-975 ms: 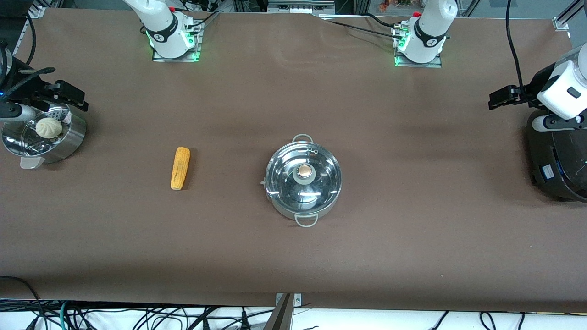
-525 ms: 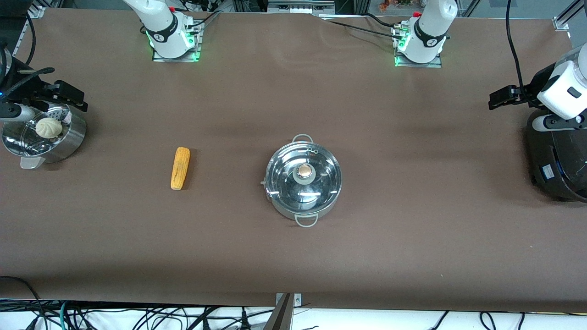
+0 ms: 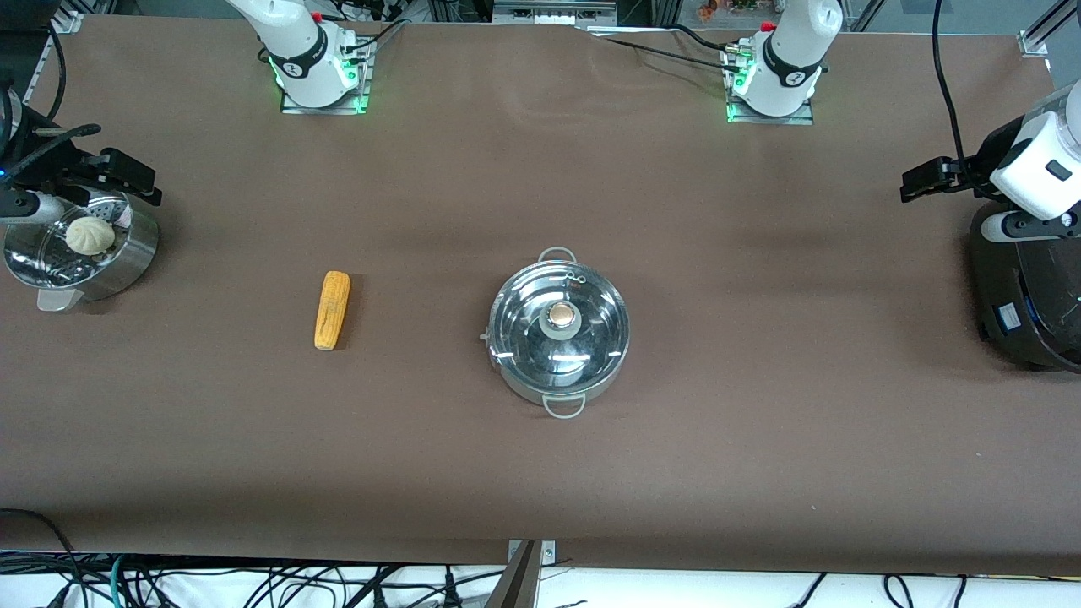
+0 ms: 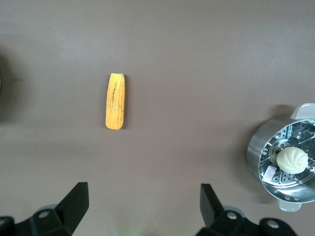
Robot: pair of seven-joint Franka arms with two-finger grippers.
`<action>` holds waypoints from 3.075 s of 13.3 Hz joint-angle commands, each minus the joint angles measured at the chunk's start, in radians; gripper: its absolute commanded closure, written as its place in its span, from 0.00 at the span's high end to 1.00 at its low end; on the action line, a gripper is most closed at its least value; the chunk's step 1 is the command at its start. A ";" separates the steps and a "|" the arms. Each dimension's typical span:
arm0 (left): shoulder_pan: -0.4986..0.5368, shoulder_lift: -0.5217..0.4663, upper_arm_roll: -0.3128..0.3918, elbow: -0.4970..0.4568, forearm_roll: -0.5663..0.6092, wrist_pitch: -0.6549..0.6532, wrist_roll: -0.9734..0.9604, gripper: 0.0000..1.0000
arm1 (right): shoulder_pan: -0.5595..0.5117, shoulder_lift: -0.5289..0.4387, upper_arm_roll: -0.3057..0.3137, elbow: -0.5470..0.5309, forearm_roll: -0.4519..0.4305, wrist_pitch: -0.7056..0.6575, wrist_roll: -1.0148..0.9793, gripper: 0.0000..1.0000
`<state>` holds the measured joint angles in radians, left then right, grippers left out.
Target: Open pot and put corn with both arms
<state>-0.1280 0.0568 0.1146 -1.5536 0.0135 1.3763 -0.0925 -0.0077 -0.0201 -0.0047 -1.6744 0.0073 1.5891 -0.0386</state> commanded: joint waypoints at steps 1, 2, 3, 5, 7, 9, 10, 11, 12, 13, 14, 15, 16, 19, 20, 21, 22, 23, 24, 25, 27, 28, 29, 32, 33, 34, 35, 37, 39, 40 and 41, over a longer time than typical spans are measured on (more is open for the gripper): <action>0.016 -0.025 -0.007 -0.026 -0.018 0.010 0.014 1.00 | 0.011 -0.003 -0.001 0.007 0.002 -0.004 -0.001 1.00; 0.016 -0.025 -0.007 -0.026 -0.018 0.010 0.014 1.00 | 0.012 -0.003 0.002 0.007 0.002 -0.006 -0.001 1.00; 0.016 -0.025 -0.007 -0.026 -0.018 0.010 0.014 1.00 | 0.012 -0.004 0.002 0.007 -0.003 -0.008 -0.001 1.00; 0.016 -0.020 -0.007 -0.022 -0.018 0.015 0.014 1.00 | 0.012 -0.003 0.000 0.007 -0.006 -0.001 -0.001 1.00; 0.016 -0.015 -0.007 -0.020 -0.021 0.024 0.014 1.00 | 0.012 -0.001 0.000 0.007 -0.006 -0.003 -0.001 1.00; 0.016 -0.017 -0.007 -0.019 -0.021 0.032 0.014 1.00 | 0.012 -0.003 0.002 0.007 -0.006 -0.003 -0.001 1.00; 0.016 -0.017 -0.007 -0.020 -0.023 0.052 0.016 1.00 | 0.012 -0.003 0.002 0.007 -0.004 -0.006 -0.001 1.00; 0.016 -0.017 -0.007 -0.023 -0.033 0.087 0.016 1.00 | 0.012 -0.001 0.000 0.007 -0.004 -0.008 -0.001 1.00; 0.016 -0.015 -0.007 -0.026 -0.050 0.113 0.017 1.00 | 0.012 -0.001 0.000 0.007 -0.004 -0.008 -0.001 1.00; 0.016 -0.014 -0.007 -0.028 -0.055 0.122 0.016 1.00 | 0.012 -0.001 0.000 0.007 -0.004 -0.009 -0.003 1.00; 0.014 -0.005 -0.010 -0.023 -0.064 0.129 0.016 1.00 | 0.012 -0.001 0.000 0.007 -0.004 -0.009 -0.003 1.00; 0.010 0.015 -0.018 -0.008 -0.087 0.139 0.005 1.00 | 0.012 -0.003 0.000 0.007 -0.004 -0.009 -0.003 1.00; -0.007 0.043 -0.022 0.000 -0.119 0.145 -0.016 1.00 | 0.012 -0.003 0.000 0.007 -0.004 -0.011 -0.003 1.00; -0.120 0.165 -0.024 0.101 -0.190 0.185 -0.262 1.00 | 0.012 -0.003 0.002 0.007 -0.006 -0.012 0.000 1.00; -0.166 0.204 -0.027 0.143 -0.190 0.188 -0.365 1.00 | 0.012 -0.003 0.000 0.007 -0.006 -0.011 0.003 1.00; -0.215 0.256 -0.029 0.208 -0.190 0.188 -0.457 1.00 | 0.012 0.000 0.000 0.007 -0.006 -0.011 0.005 1.00; -0.263 0.317 -0.030 0.277 -0.190 0.188 -0.554 1.00 | 0.012 0.003 0.000 0.005 -0.006 -0.009 0.008 1.00; -0.318 0.386 -0.029 0.346 -0.188 0.190 -0.647 1.00 | 0.015 0.026 0.002 0.007 -0.006 -0.009 0.005 1.00; -0.378 0.464 -0.024 0.427 -0.185 0.199 -0.740 1.00 | 0.018 0.055 0.002 0.002 -0.010 -0.015 0.003 1.00; -0.427 0.532 -0.018 0.491 -0.184 0.220 -0.829 1.00 | 0.020 0.080 0.002 -0.008 -0.012 -0.027 0.011 1.00; -0.496 0.628 -0.018 0.543 -0.176 0.301 -0.967 1.00 | 0.020 0.112 0.002 -0.025 -0.012 0.012 0.044 1.00; -0.522 0.664 -0.012 0.546 -0.176 0.351 -1.004 1.00 | 0.020 0.126 0.003 -0.045 -0.012 0.040 0.110 1.00; -0.532 0.702 -0.012 0.549 -0.175 0.401 -1.026 1.00 | 0.038 0.129 0.003 -0.080 -0.013 0.066 0.149 1.00; -0.567 0.773 -0.012 0.549 -0.144 0.510 -1.095 1.00 | 0.090 0.126 0.003 -0.262 -0.013 0.236 0.183 1.00; -0.570 0.778 -0.015 0.549 -0.130 0.518 -1.102 1.00 | 0.118 0.131 0.003 -0.283 -0.013 0.291 0.242 1.00; -0.570 0.782 -0.015 0.547 -0.130 0.520 -1.102 1.00 | 0.141 0.162 0.003 -0.287 -0.012 0.320 0.299 1.00; -0.570 0.790 -0.015 0.549 -0.130 0.520 -1.102 1.00 | 0.169 0.187 0.003 -0.292 -0.013 0.369 0.343 1.00; -0.572 0.793 -0.015 0.547 -0.130 0.534 -1.104 0.99 | 0.193 0.235 0.003 -0.306 -0.013 0.463 0.356 1.00; -0.573 0.793 -0.018 0.547 -0.130 0.534 -1.104 0.76 | 0.198 0.276 0.003 -0.343 -0.020 0.561 0.356 1.00; -0.579 0.793 -0.021 0.544 -0.123 0.534 -1.102 0.62 | 0.204 0.291 0.002 -0.375 -0.021 0.630 0.356 1.00; -0.585 0.799 -0.029 0.543 -0.095 0.534 -1.106 0.51 | 0.206 0.305 0.002 -0.410 -0.032 0.705 0.356 1.00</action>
<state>-0.6930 0.8276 0.0870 -1.0492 -0.1366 1.9130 -1.1728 0.1889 0.2722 0.0024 -2.0219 -0.0022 2.1834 0.3066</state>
